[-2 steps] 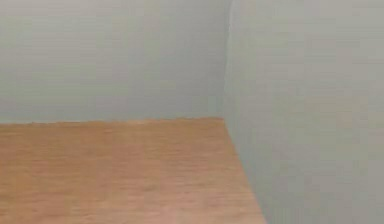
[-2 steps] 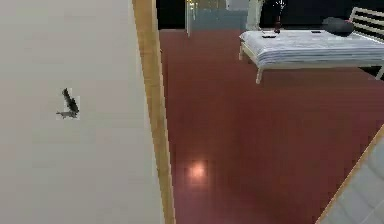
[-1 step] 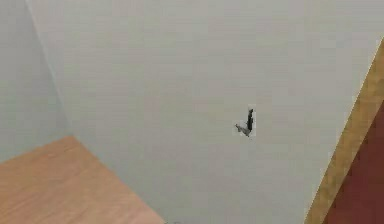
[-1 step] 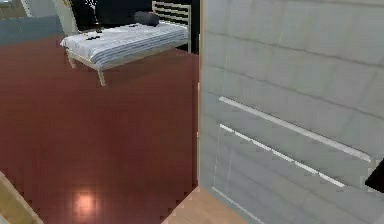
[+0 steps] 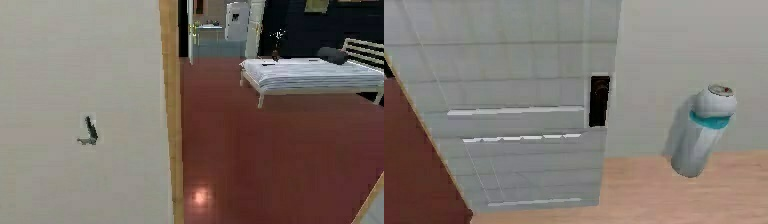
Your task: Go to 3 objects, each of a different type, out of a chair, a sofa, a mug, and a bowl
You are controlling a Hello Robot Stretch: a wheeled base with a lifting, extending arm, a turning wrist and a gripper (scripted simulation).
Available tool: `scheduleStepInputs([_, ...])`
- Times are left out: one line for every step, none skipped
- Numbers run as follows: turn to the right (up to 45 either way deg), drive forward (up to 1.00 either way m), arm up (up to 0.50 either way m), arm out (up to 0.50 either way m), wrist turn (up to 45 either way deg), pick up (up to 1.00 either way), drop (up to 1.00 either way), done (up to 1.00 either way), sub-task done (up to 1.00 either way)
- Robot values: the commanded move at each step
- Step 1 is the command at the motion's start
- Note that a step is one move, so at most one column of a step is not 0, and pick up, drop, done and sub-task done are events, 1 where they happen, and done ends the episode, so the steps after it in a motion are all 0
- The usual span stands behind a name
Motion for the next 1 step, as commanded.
scheduleStepInputs([39.0, 0.00, 0.00, 0.00, 0.0, 0.00, 0.00, 0.00, 0.00])
